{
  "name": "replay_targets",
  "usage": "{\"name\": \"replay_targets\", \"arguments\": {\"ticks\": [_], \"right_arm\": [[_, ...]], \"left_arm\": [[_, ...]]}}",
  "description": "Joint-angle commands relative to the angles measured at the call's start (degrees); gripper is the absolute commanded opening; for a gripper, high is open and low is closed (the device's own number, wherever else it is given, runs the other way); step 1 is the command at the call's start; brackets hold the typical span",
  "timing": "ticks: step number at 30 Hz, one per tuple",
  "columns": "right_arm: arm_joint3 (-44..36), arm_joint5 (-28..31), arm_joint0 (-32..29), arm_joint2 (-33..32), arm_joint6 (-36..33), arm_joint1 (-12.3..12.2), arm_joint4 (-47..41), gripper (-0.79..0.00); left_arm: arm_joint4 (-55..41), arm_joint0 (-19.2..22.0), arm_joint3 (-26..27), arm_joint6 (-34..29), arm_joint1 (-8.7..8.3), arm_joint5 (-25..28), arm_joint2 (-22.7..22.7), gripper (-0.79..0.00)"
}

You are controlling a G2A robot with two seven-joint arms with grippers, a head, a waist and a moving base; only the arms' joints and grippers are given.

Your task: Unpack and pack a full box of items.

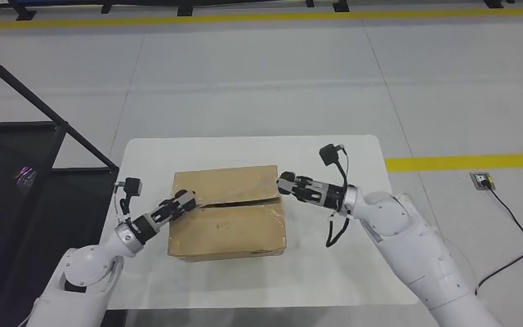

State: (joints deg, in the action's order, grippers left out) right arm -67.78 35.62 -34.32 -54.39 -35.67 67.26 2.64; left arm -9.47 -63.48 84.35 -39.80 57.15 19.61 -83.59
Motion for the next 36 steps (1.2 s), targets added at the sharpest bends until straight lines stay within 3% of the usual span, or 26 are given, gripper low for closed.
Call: {"name": "replay_targets", "arguments": {"ticks": [1,18,23,27,31,34,36], "right_arm": [[-0.2,-0.6,-0.2,-0.2,0.8,0.0,0.8,-0.785],[-0.3,-4.7,-2.4,-2.0,-2.2,-0.2,0.6,-0.785],[0.4,-5.3,-2.1,-1.7,-4.3,-0.1,0.0,-0.702],[1.0,-5.5,-2.0,-1.7,-4.7,0.0,-0.1,-0.57],[1.4,-5.6,-2.3,-2.1,-4.9,0.0,-0.3,-0.526],[1.2,-5.7,-2.6,-2.6,-5.1,-0.1,-0.3,-0.566],[0.7,-4.8,-3.1,-2.8,-5.3,-0.2,-0.6,-0.745]], "left_arm": [[0.4,0.0,0.3,0.0,0.02,-0.3,0.2,-0.443],[6.9,1.7,2.8,3.1,0.5,-7.7,3.6,-0.459],[6.9,1.6,2.7,3.2,0.57,-8.0,3.7,-0.453],[6.9,1.6,2.6,3.0,0.59,-8.1,3.6,-0.449],[6.9,1.8,2.4,2.7,0.63,-8.1,3.8,-0.449],[6.9,1.8,2.0,2.5,0.67,-7.9,3.9,-0.449],[6.8,1.9,1.8,2.4,0.69,-7.8,3.9,-0.449]]}}
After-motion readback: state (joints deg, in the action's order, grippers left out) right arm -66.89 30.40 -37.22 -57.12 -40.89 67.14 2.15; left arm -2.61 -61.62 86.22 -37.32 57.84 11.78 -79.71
